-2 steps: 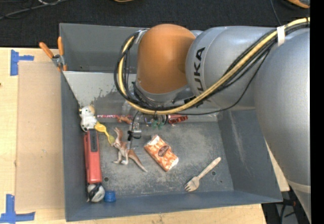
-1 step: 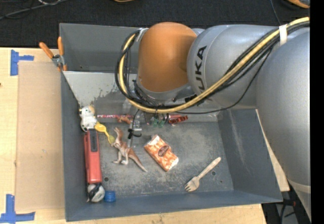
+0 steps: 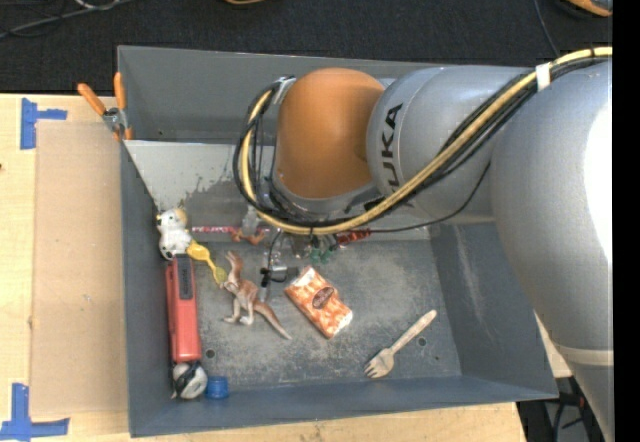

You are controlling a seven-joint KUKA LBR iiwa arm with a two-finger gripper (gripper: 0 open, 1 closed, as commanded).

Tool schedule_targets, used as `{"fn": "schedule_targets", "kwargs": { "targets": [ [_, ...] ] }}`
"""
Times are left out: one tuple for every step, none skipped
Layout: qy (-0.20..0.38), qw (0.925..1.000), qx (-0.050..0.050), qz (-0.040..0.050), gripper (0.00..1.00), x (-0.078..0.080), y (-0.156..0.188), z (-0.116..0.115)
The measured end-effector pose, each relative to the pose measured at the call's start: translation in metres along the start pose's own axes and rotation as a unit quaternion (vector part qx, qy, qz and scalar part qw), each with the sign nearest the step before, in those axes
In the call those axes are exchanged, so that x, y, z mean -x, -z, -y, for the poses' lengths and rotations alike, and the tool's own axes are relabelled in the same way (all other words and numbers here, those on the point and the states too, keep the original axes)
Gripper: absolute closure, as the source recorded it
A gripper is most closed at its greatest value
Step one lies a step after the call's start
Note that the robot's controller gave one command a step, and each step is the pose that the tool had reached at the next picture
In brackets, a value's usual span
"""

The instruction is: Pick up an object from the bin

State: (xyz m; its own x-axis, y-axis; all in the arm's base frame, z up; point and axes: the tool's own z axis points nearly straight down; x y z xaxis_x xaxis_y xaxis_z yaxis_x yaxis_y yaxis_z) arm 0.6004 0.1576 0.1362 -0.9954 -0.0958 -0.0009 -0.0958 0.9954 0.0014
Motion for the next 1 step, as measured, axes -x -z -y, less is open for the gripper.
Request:
{"fn": "schedule_targets", "kwargs": {
  "targets": [
    [0.014, 0.9999, 0.0, -0.0033, 0.0, -0.006, -0.0106, 0.0155]
  ]
}}
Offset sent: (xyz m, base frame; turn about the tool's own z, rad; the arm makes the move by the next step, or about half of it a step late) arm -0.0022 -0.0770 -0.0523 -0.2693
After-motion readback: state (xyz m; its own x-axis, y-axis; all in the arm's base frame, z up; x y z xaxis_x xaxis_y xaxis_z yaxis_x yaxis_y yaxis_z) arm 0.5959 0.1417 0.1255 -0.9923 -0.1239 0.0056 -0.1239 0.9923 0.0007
